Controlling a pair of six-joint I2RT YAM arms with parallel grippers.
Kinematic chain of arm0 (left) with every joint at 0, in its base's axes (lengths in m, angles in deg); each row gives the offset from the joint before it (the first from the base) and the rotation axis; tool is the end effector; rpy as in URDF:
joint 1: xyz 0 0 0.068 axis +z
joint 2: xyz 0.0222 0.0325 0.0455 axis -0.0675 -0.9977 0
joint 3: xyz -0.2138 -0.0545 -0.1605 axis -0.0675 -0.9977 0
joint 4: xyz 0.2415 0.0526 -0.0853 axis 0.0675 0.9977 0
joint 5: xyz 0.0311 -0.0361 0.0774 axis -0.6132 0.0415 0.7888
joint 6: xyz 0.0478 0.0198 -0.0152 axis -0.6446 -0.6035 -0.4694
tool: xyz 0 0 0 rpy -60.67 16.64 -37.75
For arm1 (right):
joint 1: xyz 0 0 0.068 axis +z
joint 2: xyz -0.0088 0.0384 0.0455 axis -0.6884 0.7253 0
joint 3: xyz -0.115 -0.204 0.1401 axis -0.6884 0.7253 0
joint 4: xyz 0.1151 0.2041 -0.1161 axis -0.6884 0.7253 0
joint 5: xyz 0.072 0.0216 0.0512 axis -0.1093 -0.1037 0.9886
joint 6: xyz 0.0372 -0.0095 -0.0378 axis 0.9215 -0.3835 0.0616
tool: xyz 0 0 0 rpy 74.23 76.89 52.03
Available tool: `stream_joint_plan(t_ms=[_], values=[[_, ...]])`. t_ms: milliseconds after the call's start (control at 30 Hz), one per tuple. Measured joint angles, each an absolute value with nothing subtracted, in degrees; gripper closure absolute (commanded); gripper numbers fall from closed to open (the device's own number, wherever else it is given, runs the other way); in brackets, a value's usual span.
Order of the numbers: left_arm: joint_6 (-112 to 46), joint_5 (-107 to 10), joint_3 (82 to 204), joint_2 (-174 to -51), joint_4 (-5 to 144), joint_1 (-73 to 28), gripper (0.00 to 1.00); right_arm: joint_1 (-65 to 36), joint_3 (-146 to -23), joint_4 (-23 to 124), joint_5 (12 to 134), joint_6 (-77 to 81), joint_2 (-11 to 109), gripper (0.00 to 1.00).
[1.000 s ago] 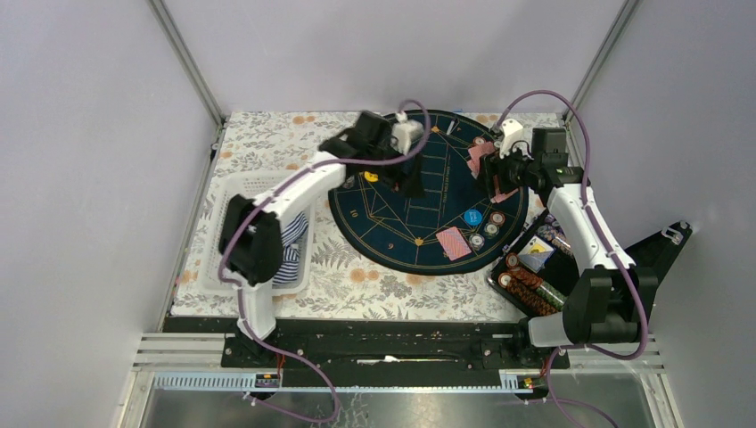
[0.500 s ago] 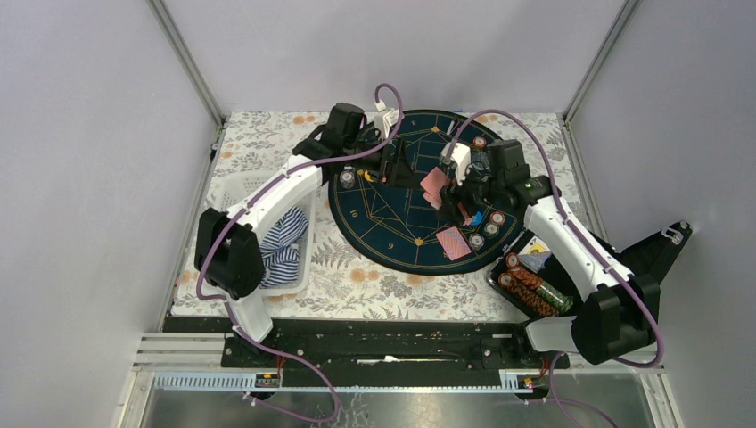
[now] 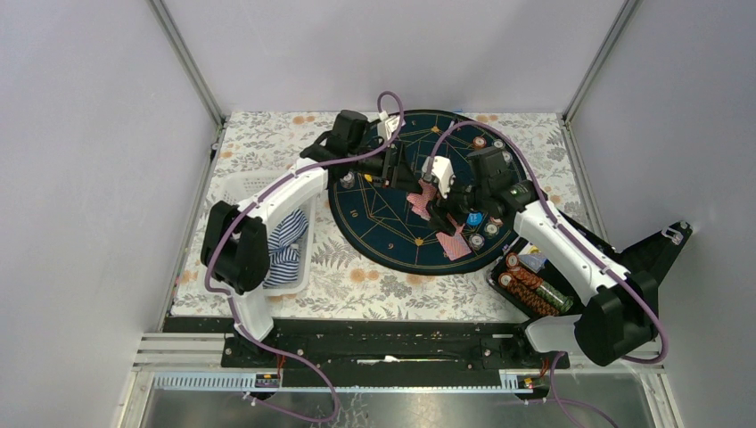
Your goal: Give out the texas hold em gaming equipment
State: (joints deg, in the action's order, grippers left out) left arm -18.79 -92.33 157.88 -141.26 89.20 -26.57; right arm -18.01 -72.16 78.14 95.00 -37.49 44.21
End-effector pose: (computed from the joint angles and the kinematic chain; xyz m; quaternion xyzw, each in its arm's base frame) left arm 0.3424 -0.2339 0.3016 0.2375 0.7862 -0.5394 0.1856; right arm 0.2528 0.1397 0.3028 -0.5199 0.7206 0.2038 0.4110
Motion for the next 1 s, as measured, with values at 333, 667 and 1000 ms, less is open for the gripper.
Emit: stream_joint_plan(t_ms=[333,667,1000], values=[[-18.95,-92.48,155.93,-141.35,88.39,-27.22,0.66,-17.37,-72.16,78.18,91.79,-37.88,45.06,1.0],[-19.03,-92.48,154.36,-140.65,87.87,-26.15,0.89,-17.35,-72.1,78.29,88.97,-37.88,45.06,1.0],[-17.7,-93.55,149.68,-137.41,85.09,-22.68,1.0,-17.35,-70.83,77.26,86.83,-37.88,45.06,1.0]])
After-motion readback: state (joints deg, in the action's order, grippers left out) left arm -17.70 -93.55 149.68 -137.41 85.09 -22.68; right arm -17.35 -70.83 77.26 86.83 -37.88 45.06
